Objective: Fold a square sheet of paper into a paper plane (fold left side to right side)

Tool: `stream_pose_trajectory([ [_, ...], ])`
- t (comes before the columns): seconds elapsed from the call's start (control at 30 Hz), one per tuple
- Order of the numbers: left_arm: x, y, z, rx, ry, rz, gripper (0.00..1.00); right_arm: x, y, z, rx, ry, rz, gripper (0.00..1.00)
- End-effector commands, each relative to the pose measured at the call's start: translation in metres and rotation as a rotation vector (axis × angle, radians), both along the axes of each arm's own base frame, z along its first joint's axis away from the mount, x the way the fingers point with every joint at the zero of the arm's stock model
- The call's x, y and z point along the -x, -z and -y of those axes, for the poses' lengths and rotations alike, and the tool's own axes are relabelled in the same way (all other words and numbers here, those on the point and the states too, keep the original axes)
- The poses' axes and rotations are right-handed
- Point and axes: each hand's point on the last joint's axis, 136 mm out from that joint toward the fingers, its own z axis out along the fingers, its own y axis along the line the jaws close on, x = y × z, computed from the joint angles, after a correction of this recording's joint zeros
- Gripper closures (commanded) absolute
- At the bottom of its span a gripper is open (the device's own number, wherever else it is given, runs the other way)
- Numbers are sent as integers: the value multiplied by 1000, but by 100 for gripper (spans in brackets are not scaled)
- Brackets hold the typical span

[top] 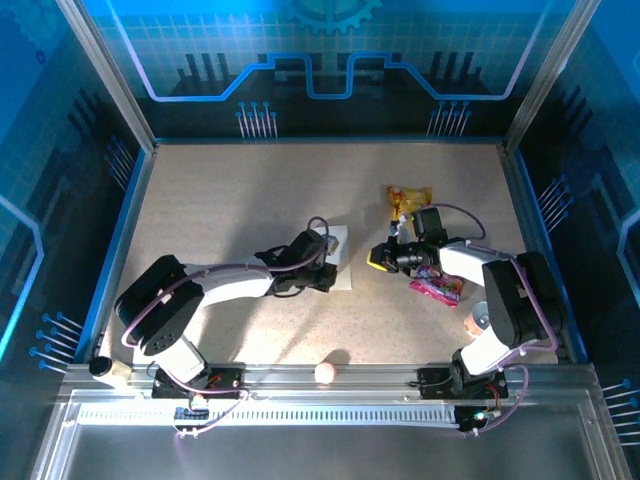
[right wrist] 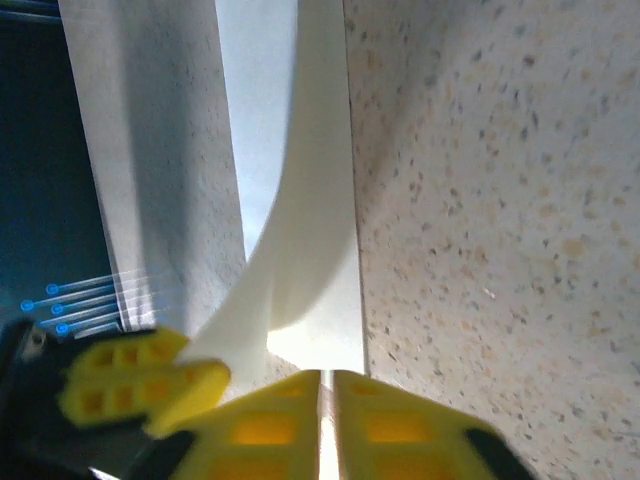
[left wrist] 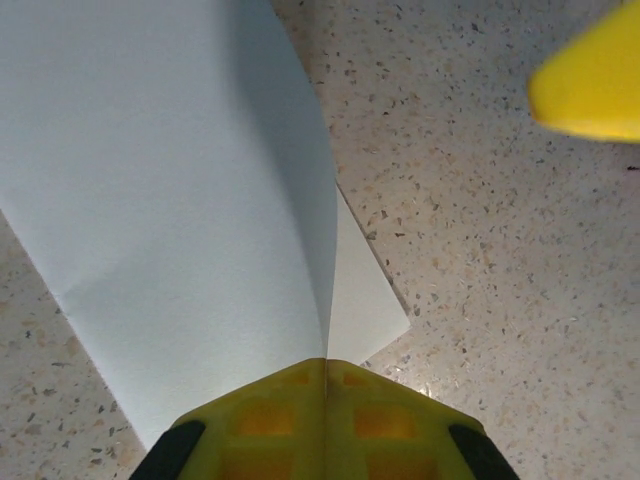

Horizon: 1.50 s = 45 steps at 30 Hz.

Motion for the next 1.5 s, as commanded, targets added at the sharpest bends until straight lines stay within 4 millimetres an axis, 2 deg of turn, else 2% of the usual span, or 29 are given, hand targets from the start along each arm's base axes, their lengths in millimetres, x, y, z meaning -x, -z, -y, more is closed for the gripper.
stream_pose_trajectory([
  [0.0, 3, -18, 11, 171, 25, -56, 100, 22, 3, -16, -30, -128, 19, 99],
  [0.27, 2, -11, 6, 187, 19, -97, 100, 34, 16, -43, -10, -244, 13, 100],
  [0.67, 3, -5, 1, 164, 21, -119, 100, 34, 30, -59, 20, -314, -9, 100],
  [0.9, 3, -5, 1, 177, 50, -133, 100, 38, 40, -57, 54, -332, -38, 100],
  [1.2, 13, -8, 3, 174, 156, -152, 100, 35, 20, -63, 3, -348, 35, 100],
  [1.47, 19, -18, 2, 195, 220, -142, 100, 32, 23, -67, -16, -362, 28, 100],
])
